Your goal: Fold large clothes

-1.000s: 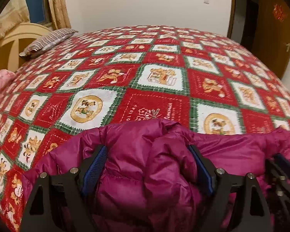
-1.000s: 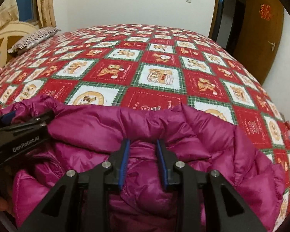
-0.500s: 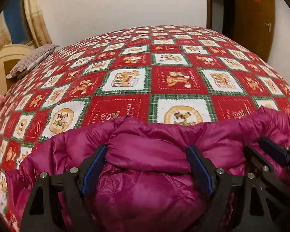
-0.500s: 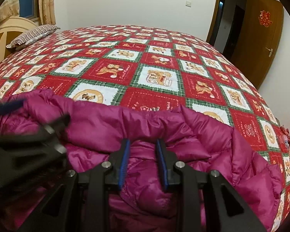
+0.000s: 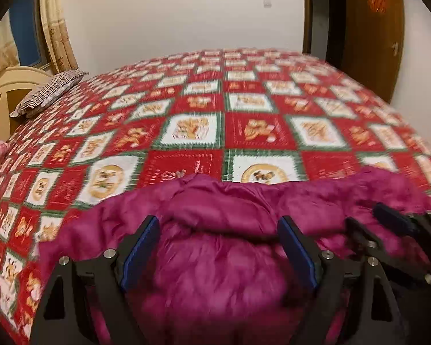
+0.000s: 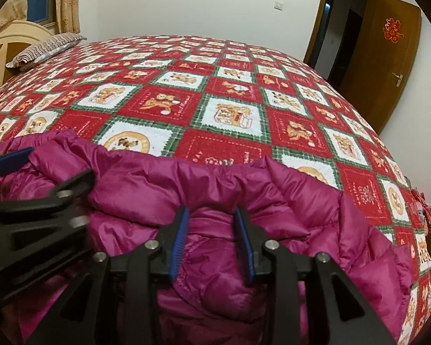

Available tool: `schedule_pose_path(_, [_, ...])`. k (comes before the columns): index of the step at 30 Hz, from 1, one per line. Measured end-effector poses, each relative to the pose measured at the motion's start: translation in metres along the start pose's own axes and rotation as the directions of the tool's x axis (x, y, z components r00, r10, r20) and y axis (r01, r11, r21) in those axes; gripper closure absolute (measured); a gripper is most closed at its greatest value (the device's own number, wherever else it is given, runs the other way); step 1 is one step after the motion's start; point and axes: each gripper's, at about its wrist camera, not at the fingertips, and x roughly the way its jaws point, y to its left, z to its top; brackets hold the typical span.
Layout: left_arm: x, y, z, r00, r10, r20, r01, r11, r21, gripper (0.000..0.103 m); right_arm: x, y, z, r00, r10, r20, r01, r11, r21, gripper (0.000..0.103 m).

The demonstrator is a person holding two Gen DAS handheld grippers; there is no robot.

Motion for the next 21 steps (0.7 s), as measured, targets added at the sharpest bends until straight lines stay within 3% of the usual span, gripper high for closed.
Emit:
schedule_pose_path(3, [-0.038,0.002,-0.002,0.998,0.001,0.057,-0.003,0.999,0.049,0.018,-0.032,-0.01,-0.006,0.998,0.018,0.053,-0.02,0.999,0.049,0.053])
schedule_pose_path(6, [-0.082,0.007,-0.007,0.99,0.029,0.135,-0.041,0.995,0.093,0.018,-0.076,-0.021,-0.016,0.993,0.044,0.109,-0.053,0.995,0.085,0.052])
schedule_pose_path(10, [-0.135,0.015,-0.018,0.985,0.01,0.175,-0.03,0.993,0.115,0.018,-0.135,-0.035,-0.037,0.985,0.073,0.158,-0.092,0.989,0.117,0.05])
schedule_pose_path(16, [-0.202,0.022,-0.047,0.981,-0.01,0.196,-0.019,0.988,0.15,0.018,-0.22,-0.049,-0.082,0.976,0.081,0.204,-0.107,0.987,0.122,0.045])
schedule_pose_path(21, [-0.25,0.034,-0.087,0.98,-0.056,0.192,0.018,0.98,0.196,0.018,-0.289,-0.063,-0.136,0.968,0.065,0.24,-0.094,0.989,0.111,0.032])
